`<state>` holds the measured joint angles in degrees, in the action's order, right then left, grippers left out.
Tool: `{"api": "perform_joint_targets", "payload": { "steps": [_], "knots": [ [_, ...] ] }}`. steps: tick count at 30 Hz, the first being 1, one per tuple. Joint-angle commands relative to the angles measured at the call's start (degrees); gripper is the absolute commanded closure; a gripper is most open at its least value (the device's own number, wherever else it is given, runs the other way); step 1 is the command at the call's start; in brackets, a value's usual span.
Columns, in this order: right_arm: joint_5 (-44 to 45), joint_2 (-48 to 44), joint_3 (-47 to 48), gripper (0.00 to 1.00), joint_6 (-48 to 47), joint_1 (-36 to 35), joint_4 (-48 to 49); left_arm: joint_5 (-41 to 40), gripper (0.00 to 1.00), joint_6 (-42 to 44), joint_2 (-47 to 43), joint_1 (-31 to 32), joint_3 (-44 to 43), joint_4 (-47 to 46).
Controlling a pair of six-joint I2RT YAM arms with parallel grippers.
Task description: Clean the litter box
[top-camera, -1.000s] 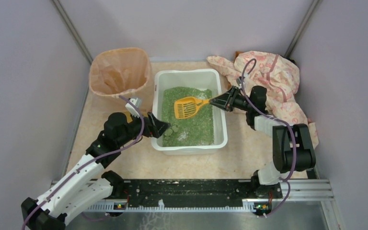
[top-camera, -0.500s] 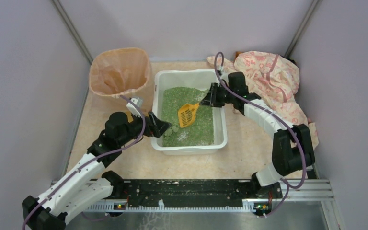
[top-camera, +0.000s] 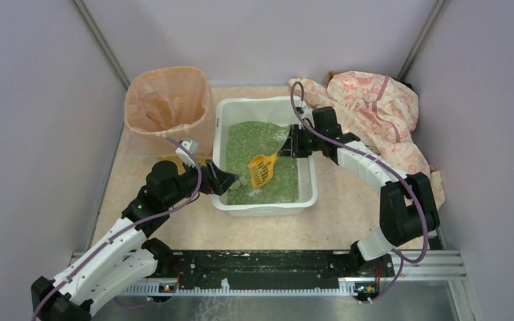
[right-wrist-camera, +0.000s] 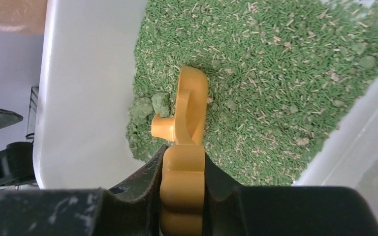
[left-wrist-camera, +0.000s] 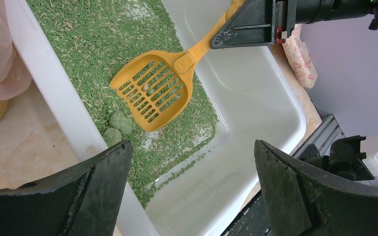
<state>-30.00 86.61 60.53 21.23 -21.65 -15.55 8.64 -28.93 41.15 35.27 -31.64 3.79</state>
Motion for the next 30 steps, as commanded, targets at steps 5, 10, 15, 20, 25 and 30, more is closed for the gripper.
{"api": "perform_joint_targets", "payload": {
  "steps": [5, 10, 15, 20, 25, 30],
  "knots": [
    [-8.52, 5.69, -4.28, 1.0, 6.7, -4.41, 11.54, -1.21, 0.01, 0.77, -2.29, 0.07, -0.42, 1.08],
    [-13.84, 8.67, -7.57, 1.0, 13.66, -6.18, 22.26, -1.53, 0.01, 0.25, -3.3, 0.08, -0.27, 1.55],
    [-17.38, 9.1, -9.84, 1.0, 18.86, -6.16, 29.55, -1.51, 0.01, -0.03, -3.69, 0.09, -0.33, 1.8],
    [-19.93, 7.39, -9.25, 1.0, 22.28, -4.71, 32.46, -1.42, 0.01, 0.36, -3.15, 0.1, -0.92, 1.92],
    [-21.67, 4.79, -8.63, 1.0, 23.92, -1.24, 32.89, -1.11, 0.01, 0.45, -2.67, 0.14, -0.97, 1.14],
    [-24.42, 2.78, -9.82, 1.0, 27.0, 2.91, 36.24, -0.94, 0.01, 0.58, -2.49, 0.08, -0.71, 0.98]
  ]
}}
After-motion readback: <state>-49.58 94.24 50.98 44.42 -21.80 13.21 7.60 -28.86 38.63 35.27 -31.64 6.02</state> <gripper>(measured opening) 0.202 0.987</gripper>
